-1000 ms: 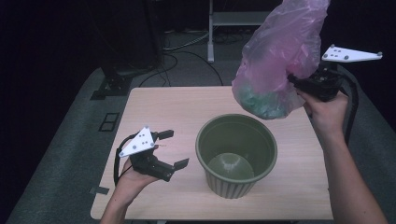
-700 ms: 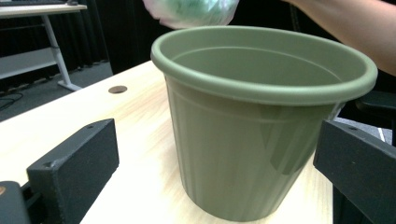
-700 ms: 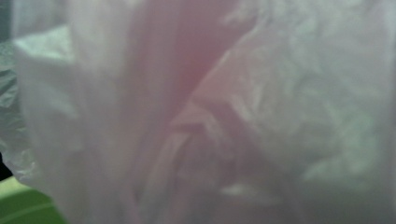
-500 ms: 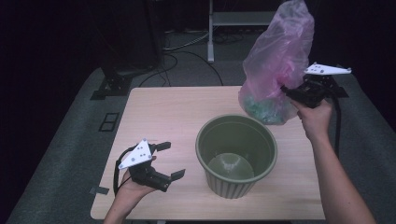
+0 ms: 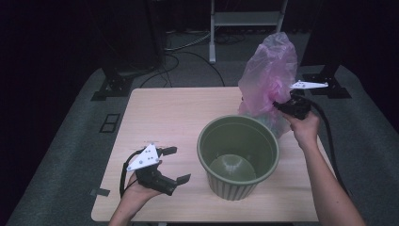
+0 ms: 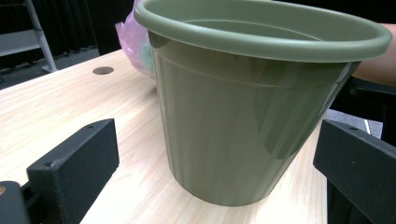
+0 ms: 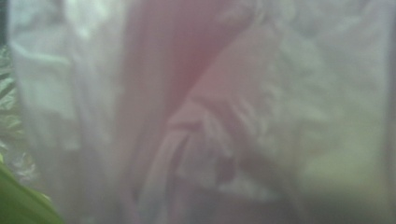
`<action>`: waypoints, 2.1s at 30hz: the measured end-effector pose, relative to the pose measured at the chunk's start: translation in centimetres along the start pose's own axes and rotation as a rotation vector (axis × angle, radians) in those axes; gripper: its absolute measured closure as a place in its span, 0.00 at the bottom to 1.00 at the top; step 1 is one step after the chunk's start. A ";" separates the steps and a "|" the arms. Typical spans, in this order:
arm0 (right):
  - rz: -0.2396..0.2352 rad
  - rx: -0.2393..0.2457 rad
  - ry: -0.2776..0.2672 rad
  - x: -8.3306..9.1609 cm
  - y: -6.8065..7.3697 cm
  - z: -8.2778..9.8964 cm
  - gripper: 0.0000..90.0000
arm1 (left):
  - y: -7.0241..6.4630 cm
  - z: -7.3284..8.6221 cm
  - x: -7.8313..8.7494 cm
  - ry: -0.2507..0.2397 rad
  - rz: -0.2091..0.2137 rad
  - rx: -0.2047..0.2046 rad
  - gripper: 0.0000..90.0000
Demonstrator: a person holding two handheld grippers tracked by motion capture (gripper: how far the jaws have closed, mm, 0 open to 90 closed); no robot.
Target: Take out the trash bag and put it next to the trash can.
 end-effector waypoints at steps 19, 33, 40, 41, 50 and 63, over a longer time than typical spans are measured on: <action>0.059 0.072 -0.003 6.6 0.3 3.1 0.12 | -0.1 0.4 -0.3 0.011 0.003 0.001 0.00; 0.051 0.131 -0.036 12.3 2.8 7.5 0.12 | 1.0 2.1 0.0 0.081 -0.056 -0.019 0.00; 0.037 0.127 -0.010 14.2 3.4 10.1 0.12 | 1.5 3.0 -0.3 0.118 -0.073 -0.025 0.00; 0.033 0.130 -0.007 14.4 3.4 10.6 0.12 | 1.6 3.2 -0.3 0.127 -0.079 -0.028 0.00; 0.013 0.169 0.098 14.5 3.6 14.8 0.12 | 2.4 5.1 -0.7 0.228 -0.112 -0.036 0.00; -0.041 0.246 0.284 11.5 3.5 19.1 0.12 | 3.4 10.1 -1.8 0.468 -0.111 -0.050 0.00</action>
Point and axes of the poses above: each handheld gripper's, and its own axes: x roughly backward along the jaws, z roughly out of its underside, y roughly to its left, the point moved 4 cm from there along -x, roughly forward along the jaws, and after that the axes turned 5 degrees about -y, right-handed, at the moved point
